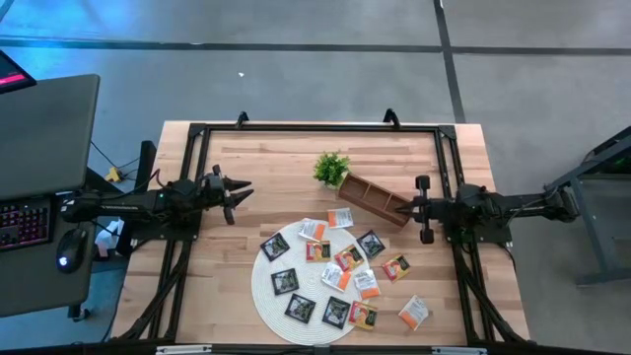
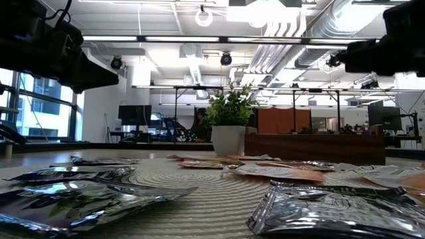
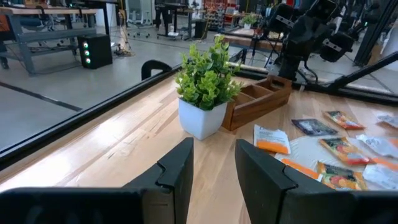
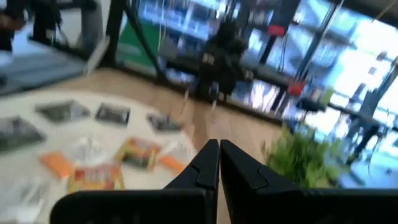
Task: Pick & Place Tea
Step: Put the white tea bag into the middle section of the wooden organizer
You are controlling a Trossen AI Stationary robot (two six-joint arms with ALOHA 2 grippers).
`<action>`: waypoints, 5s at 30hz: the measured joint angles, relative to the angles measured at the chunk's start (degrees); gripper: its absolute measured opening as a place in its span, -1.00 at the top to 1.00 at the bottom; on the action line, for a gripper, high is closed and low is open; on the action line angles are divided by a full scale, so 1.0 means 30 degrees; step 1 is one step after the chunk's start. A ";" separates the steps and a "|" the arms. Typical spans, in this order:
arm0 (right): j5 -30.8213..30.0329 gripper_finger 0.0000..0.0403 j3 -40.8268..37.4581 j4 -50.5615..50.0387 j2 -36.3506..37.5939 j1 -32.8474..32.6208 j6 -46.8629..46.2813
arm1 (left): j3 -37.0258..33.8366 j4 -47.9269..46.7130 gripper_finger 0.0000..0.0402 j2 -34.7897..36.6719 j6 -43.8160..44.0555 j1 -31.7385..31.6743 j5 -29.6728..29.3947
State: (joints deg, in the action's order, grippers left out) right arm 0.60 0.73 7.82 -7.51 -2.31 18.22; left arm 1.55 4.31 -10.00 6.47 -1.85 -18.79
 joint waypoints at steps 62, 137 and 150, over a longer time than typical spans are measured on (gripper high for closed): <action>-0.4345 0.06 1.7444 -0.7475 -3.1649 0.1166 -0.8653 | 0.2764 0.5578 -0.16 -0.6368 -0.2073 -0.0001 -0.2448; -1.3004 0.45 2.0843 -2.2653 -2.8858 0.2419 0.5498 | 0.2771 0.4936 -0.16 -0.6375 -0.2065 -0.0007 -0.2616; -0.5106 0.22 2.2483 -1.4042 -2.8822 -0.0067 -0.0514 | 0.2800 0.4210 -0.16 -0.7473 0.5410 0.0000 -0.0065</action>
State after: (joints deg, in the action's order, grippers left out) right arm -14.71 68.18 -34.31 -93.97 -2.51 16.68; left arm 9.96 16.94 -32.42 22.70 -1.85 -18.98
